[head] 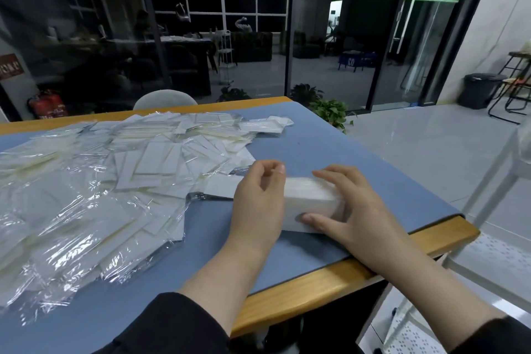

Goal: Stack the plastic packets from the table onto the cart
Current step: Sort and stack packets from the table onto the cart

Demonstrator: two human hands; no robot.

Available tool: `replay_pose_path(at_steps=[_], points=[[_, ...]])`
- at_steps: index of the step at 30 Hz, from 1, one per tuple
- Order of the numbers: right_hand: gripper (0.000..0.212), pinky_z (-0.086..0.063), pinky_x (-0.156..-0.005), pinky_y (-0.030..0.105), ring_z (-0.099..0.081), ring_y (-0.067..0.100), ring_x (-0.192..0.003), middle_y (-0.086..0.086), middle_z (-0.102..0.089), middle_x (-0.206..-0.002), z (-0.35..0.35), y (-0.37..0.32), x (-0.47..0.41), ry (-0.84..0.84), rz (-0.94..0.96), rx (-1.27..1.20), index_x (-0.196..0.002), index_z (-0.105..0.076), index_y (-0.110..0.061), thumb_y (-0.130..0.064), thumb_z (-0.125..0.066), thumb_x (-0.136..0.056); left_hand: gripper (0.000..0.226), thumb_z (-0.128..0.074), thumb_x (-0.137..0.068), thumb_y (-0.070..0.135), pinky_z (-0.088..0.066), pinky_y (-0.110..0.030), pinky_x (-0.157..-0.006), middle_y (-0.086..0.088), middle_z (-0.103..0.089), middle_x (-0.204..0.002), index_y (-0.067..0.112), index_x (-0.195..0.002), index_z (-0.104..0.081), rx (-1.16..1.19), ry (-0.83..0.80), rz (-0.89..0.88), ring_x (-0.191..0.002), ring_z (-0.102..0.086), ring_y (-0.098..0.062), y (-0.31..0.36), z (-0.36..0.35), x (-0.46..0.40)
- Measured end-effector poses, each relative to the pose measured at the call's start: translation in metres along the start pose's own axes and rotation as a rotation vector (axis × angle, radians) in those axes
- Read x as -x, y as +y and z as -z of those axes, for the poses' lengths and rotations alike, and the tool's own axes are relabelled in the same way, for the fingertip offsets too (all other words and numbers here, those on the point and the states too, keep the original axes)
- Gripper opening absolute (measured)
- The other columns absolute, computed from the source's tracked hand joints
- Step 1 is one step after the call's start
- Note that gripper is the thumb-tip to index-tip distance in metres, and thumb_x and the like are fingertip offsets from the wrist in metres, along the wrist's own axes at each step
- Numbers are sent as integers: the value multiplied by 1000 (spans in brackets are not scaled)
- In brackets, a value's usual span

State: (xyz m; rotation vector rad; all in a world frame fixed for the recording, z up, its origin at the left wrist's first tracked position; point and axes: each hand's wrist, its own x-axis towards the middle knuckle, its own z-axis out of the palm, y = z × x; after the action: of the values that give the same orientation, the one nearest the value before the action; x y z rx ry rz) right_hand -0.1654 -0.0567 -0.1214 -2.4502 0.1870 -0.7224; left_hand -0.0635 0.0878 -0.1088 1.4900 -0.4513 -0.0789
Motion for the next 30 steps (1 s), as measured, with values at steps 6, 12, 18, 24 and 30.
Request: replay_pose_path(at_steps=[6,12,18,24,30], points=[[65,-30,-94,-1,-38,-13,-127,-26,-41,-137,5,1,4,-90,-2,-116,-135,-38,-51,-35,-76,-85,15,-50,-104,32,-38,-5,-73,14,-68,-102,30,-108,-65,-99,-103,-12,-87,-56,13,-2,-2,2],[59,-36,-96,6,-42,-7,-127,-31,-43,-133,6,10,5,-40,3,-143,-130,-44,-50,-31,-78,-86,16,-55,-101,24,-40,-19,-75,14,-63,-102,34,-113,-59,-55,-51,25,-86,-55,9,-2,0,1],[58,-28,-99,0,-41,-10,-123,-24,-42,-132,16,1,5,-29,90,113,-139,-51,-38,-46,-72,-85,16,-51,-104,21,-43,-19,-75,9,-68,-93,30,-102,-64,-40,4,-26,-83,-59,1,-1,0,1],[70,-32,-97,15,-37,-2,-128,-19,-41,-139,20,-4,9,-75,121,317,-149,-46,-33,-67,-50,-87,18,-53,-100,17,-41,-15,-71,10,-65,-96,31,-107,-62,-81,-17,0,-78,-55,6,-3,2,1],[57,-28,-94,-1,-41,-13,-119,-31,-37,-132,24,0,10,-175,15,90,-146,-39,-42,-37,-63,-93,25,-39,-108,33,-37,-8,-69,16,-64,-102,30,-102,-64,-127,-104,25,-83,-52,12,1,0,2]])
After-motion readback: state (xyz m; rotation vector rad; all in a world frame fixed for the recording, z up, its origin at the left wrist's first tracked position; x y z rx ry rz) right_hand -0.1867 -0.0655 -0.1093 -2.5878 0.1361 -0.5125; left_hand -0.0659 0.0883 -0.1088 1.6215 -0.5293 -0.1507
